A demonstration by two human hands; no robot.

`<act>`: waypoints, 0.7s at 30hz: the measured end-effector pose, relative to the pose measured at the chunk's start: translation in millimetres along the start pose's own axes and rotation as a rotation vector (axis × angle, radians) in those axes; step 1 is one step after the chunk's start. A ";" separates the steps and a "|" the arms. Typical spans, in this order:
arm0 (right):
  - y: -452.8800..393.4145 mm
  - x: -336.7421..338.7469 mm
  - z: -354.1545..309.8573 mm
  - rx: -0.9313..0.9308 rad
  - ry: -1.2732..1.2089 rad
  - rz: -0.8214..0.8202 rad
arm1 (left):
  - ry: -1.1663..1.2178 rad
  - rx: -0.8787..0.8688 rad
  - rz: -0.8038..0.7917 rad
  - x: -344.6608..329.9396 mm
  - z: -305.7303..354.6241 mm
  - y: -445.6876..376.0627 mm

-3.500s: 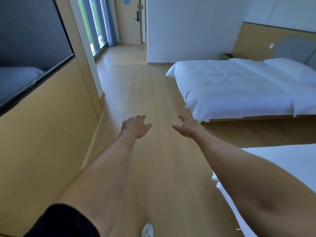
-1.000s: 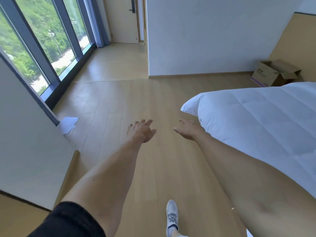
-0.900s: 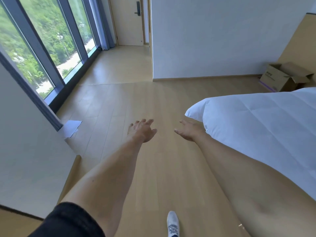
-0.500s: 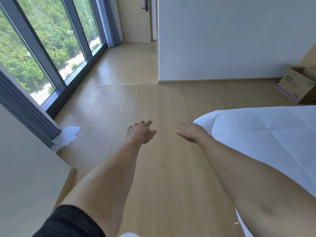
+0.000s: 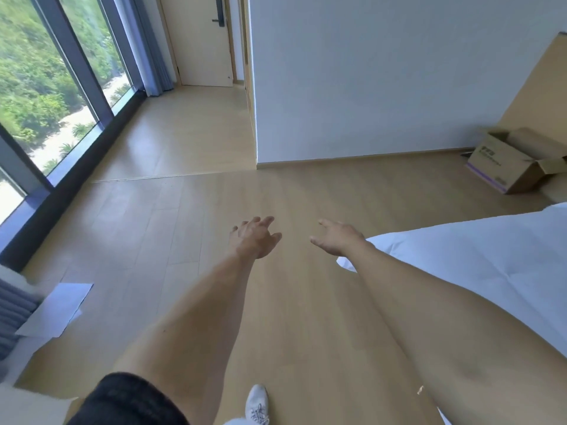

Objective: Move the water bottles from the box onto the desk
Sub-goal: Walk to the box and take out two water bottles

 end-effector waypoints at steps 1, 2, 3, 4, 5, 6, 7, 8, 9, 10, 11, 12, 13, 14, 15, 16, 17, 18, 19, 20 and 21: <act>-13.4 7.9 -13.9 -0.010 -0.001 0.005 | 0.004 -0.011 -0.010 8.6 -9.5 -19.2; -26.9 15.7 -27.4 -0.019 -0.005 0.015 | 0.001 -0.022 -0.012 18.0 -18.6 -38.4; -41.1 23.8 -41.1 -0.029 -0.008 0.026 | -0.005 -0.032 -0.009 28.5 -27.7 -58.1; -53.9 31.2 -53.3 -0.036 -0.011 0.034 | -0.007 -0.040 -0.004 37.6 -36.0 -76.1; -66.1 37.9 -63.7 -0.040 -0.014 0.039 | -0.006 -0.049 -0.004 45.1 -43.2 -93.4; -77.3 43.7 -72.9 -0.040 -0.013 0.042 | -0.006 -0.059 -0.008 51.1 -49.0 -109.1; -87.9 47.9 -80.6 -0.046 -0.014 0.042 | -0.007 -0.070 -0.011 55.6 -54.3 -123.6; -98.4 51.4 -87.0 -0.056 -0.019 0.040 | -0.005 -0.077 -0.011 59.2 -59.1 -137.1; -109.5 55.0 -92.6 -0.068 -0.023 0.037 | -0.004 -0.083 -0.010 63.1 -64.0 -150.6; -121.6 58.8 -98.6 -0.077 -0.024 0.035 | -0.004 -0.086 -0.009 67.4 -69.8 -164.8; -134.1 62.7 -104.3 -0.081 -0.022 0.035 | -0.006 -0.089 -0.008 71.5 -75.8 -179.1; -146.6 65.5 -110.2 -0.079 -0.017 0.034 | -0.009 -0.090 -0.009 74.8 -81.8 -193.4; -158.5 67.8 -116.2 -0.077 -0.013 0.031 | -0.012 -0.089 -0.011 77.8 -87.5 -206.7; -170.9 69.8 -121.8 -0.076 -0.011 0.027 | -0.014 -0.088 -0.013 80.6 -93.1 -220.2; -184.4 71.7 -127.5 -0.076 -0.012 0.025 | -0.015 -0.088 -0.014 83.6 -98.3 -234.5; -197.5 73.8 -132.9 -0.075 -0.013 0.024 | -0.018 -0.088 -0.012 86.8 -103.3 -248.1; -211.7 76.1 -138.6 -0.072 -0.014 0.024 | -0.022 -0.086 -0.009 90.3 -108.1 -262.5; -226.8 78.7 -144.5 -0.067 -0.014 0.023 | -0.025 -0.084 -0.007 93.7 -112.4 -277.6; -242.5 82.1 -151.1 -0.060 -0.015 0.021 | -0.028 -0.081 -0.007 97.7 -116.6 -292.9; -258.8 86.1 -157.8 -0.051 -0.019 0.018 | -0.034 -0.079 -0.008 101.9 -120.1 -308.9; -275.0 90.6 -163.8 -0.045 -0.025 0.017 | -0.043 -0.076 -0.006 106.2 -123.0 -324.7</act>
Point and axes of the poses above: each hand's wrist, its own y-axis away from the middle knuckle, its own x-axis out of the back of the hand, z = x × y, the point moved 3 cm from there along -y, towards the middle knuckle, and after that the axes turned 14 degrees about -x, right-handed, at the moved point
